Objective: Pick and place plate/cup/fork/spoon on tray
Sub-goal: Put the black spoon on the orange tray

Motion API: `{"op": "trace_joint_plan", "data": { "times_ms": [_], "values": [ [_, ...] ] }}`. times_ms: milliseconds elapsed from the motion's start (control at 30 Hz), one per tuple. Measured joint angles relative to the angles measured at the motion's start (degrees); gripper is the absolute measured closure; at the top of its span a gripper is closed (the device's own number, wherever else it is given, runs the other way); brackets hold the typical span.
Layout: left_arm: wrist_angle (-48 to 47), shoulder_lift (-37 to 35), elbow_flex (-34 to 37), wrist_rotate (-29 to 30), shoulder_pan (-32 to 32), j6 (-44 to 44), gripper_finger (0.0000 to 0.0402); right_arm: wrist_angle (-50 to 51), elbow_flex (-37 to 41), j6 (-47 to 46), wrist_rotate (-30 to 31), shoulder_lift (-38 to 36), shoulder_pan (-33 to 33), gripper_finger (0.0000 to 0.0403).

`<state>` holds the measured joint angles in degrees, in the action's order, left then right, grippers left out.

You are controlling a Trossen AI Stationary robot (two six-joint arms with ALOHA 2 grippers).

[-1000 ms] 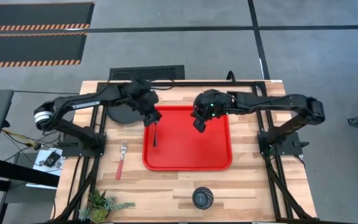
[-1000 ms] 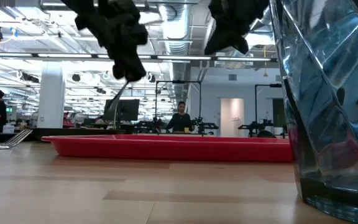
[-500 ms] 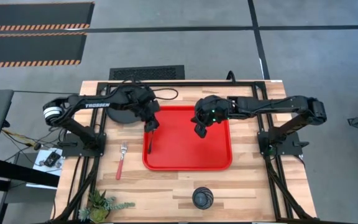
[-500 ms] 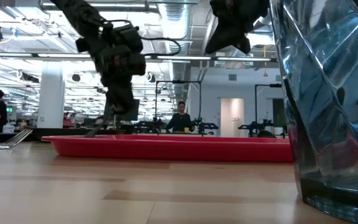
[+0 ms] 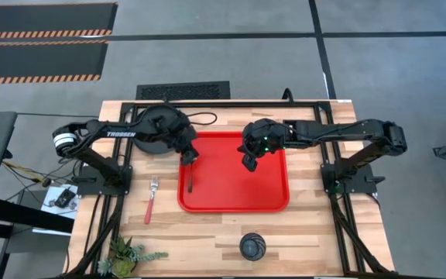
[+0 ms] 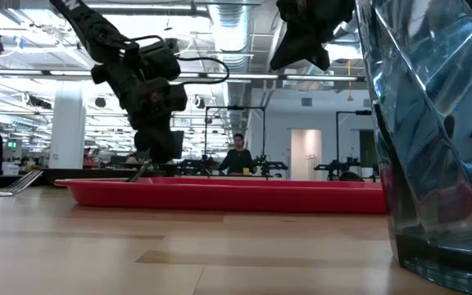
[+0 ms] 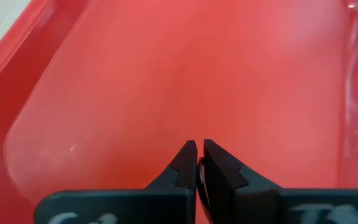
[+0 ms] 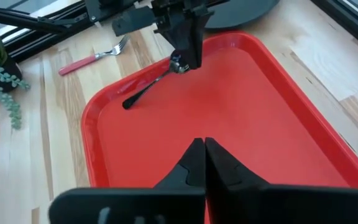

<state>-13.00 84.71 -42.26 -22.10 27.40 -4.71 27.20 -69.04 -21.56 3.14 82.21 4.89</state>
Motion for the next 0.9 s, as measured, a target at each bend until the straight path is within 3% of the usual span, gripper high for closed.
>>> {"op": "trace_joint_plan", "data": {
  "times_ms": [233,433,633,900],
  "values": [
    [6.78,0.0,3.5,2.79,0.13,-0.04,0.0401,-0.49,0.0,0.02,0.0,0.02,0.0,0.0393],
    [9.15,-0.07,4.87,6.74,0.49,6.99,0.04,-0.99,-0.01,0.49,0.0,0.03,0.0,0.0391],
    [15.36,0.0,9.05,8.49,0.98,8.62,0.04,-1.03,-0.02,0.61,-0.02,0.04,0.02,0.0393],
    [16.18,0.07,10.71,11.91,0.94,8.91,0.0401,-1.03,-0.02,0.61,-0.04,0.04,0.01,0.0391]
  ]
}}
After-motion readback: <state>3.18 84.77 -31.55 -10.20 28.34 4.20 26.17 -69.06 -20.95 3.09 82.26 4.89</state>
